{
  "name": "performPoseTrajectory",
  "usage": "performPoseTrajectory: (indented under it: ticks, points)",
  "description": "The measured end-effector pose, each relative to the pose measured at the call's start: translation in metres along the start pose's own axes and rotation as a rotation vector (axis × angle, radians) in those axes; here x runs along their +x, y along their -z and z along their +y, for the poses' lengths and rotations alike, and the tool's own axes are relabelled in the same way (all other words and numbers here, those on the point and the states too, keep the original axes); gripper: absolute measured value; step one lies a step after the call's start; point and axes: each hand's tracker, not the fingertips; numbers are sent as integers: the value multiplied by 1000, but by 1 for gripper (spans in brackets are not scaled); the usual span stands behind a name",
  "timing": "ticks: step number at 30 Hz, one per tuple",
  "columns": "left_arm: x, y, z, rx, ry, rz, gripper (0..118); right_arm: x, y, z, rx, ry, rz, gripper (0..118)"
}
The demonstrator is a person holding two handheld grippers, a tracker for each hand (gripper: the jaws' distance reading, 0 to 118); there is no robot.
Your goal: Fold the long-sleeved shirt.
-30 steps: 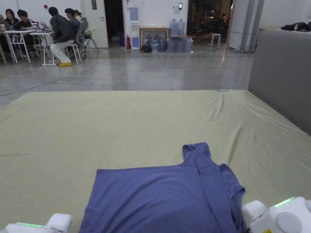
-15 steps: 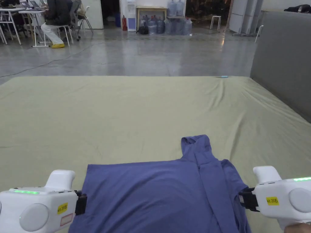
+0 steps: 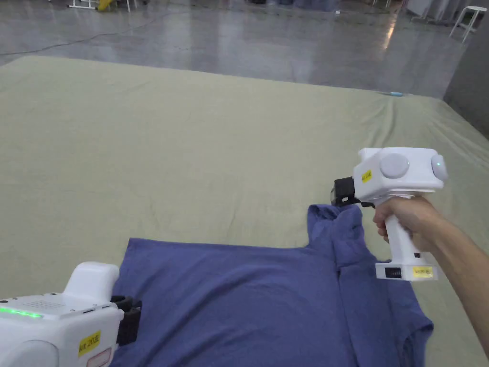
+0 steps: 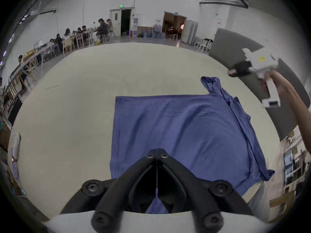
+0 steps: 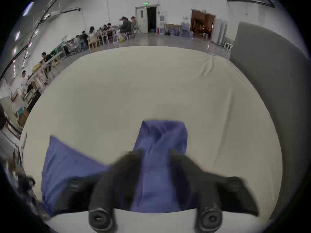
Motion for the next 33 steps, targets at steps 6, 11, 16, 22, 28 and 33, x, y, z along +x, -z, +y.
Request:
performPoseTrajectory:
  ticks: [6, 11, 16, 22, 28, 33]
  points:
    - [-9, 18, 12, -7, -36, 9, 0, 8, 74, 21, -155, 49, -111, 62]
    - [-11, 23, 19, -1, -53, 14, 0, 7, 100, -1, -259, 36, -106, 20]
    - [-10, 21, 17, -12, -41, 12, 0, -1, 61, -6, -100, 4, -107, 2]
    - [-3, 12, 10, -18, -5, -9, 0, -14, -78, -49, 161, -110, -23, 2]
    - [18, -4, 4, -7, 48, -38, 0, -17, -126, -142, 204, -94, -20, 2]
    - [31, -16, -1, -12, 59, -74, 0, -29, -111, -230, 129, -73, -52, 3]
